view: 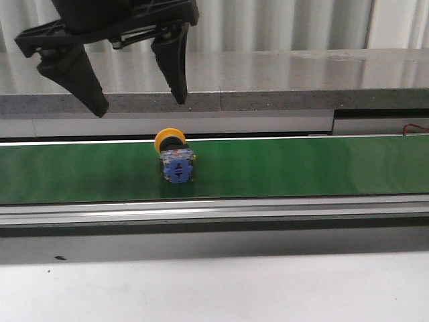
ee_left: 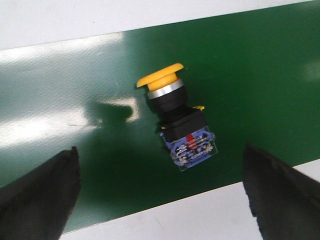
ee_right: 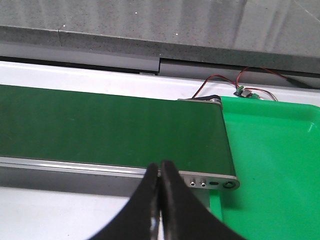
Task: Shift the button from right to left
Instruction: 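Lower the left gripper over the button and close on it, then lift the button off the belt and carry it to the blue tray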
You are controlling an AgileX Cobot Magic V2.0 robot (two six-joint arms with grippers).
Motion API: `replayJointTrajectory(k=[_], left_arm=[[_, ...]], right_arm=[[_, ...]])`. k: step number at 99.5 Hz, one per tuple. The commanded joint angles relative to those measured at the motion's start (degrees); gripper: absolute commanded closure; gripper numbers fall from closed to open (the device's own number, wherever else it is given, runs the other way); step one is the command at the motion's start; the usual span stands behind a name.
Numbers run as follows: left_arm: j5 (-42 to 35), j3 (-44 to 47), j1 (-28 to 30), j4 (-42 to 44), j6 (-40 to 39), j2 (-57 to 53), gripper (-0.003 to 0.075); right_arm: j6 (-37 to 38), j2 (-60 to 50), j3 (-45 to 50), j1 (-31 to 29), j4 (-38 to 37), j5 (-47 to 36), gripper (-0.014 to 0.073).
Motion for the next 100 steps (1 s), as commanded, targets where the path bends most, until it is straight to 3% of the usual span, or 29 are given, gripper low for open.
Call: replayJointTrajectory(k=[1, 45, 48, 49, 59, 66, 90, 100], left_arm=[[0.63, -2.98, -0.37, -1.2, -0.51, -0.4, 0.0104], [0.04, -3.16, 1.81, -2.14, -0.51, 6.96, 0.0124], [-0.26, -3.16, 1.93, -2.14, -0.51, 7.11, 0.0152], [-1.15, -3.16, 2.18, -2.48, -0.51, 7.27, 0.0302], [-1.05, -3.16, 2.63, -2.6, -0.51, 7.27, 0.0491], [-1.05, -3.16, 2.72, -2.49, -0.51, 7.27, 0.0568], [-0.54, -3.16, 3.88, -2.6, 0.57, 5.98, 0.0594], [1.99, -3.25, 6.07, -3.22, 4.75, 4.23, 0.0594]], right_arm=[[-0.42, 0.6, -1.22, 0.06, 0.04, -4.62, 0.066], [-0.42, 0.6, -1.22, 0.06, 0.04, -4.62, 0.066], [-0.42, 0.6, -1.22, 0.06, 0.04, -4.62, 0.066], [-0.42, 0.6, -1.22, 0.06, 0.04, -4.62, 0.066], [-0.42, 0.6, -1.22, 0.06, 0.04, -4.62, 0.066], [-0.42, 0.6, -1.22, 0.06, 0.04, -4.62, 0.066], [-0.42, 0.6, -1.22, 0.06, 0.04, -4.62, 0.066], [-0.42, 0.6, -1.22, 0.06, 0.04, -4.62, 0.066]])
